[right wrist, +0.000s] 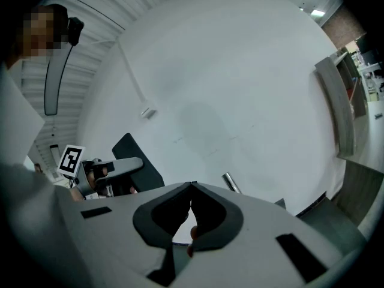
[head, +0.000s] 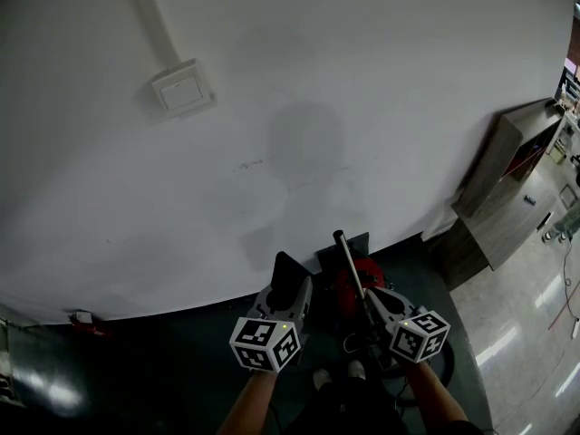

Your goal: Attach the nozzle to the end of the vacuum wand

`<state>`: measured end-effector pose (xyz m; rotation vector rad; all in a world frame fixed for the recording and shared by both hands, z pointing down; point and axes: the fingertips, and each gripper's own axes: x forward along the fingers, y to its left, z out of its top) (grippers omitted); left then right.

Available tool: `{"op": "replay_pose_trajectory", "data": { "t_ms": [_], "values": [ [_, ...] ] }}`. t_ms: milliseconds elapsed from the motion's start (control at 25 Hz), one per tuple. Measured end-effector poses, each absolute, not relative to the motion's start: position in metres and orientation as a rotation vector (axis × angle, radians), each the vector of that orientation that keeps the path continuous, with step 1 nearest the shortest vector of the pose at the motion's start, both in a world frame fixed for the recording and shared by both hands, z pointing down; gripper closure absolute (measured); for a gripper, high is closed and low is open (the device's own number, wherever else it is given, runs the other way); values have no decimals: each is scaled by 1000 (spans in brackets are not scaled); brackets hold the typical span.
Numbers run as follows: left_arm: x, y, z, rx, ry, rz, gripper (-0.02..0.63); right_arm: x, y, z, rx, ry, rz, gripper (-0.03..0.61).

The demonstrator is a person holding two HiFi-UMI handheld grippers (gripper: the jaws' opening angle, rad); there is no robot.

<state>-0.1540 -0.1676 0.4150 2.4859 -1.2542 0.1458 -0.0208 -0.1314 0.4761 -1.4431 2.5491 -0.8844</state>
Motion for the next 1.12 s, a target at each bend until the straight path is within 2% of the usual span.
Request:
{"op": "replay_pose_trajectory", "data": {
  "t_ms": [640, 800, 1120],
  "values": [
    [-143, -238, 423, 2431, -1350, 116, 529, -18, -221, 529, -1476, 2833, -702, 552],
    [-136, -250, 430, 2433, -1351, 148, 529, -15, -242, 561, -1490, 2876, -720, 489],
    [-134, -269, 449, 2410, -1371, 178, 529, -22, -269, 614, -1467, 3015, -690, 446]
  ]
}}
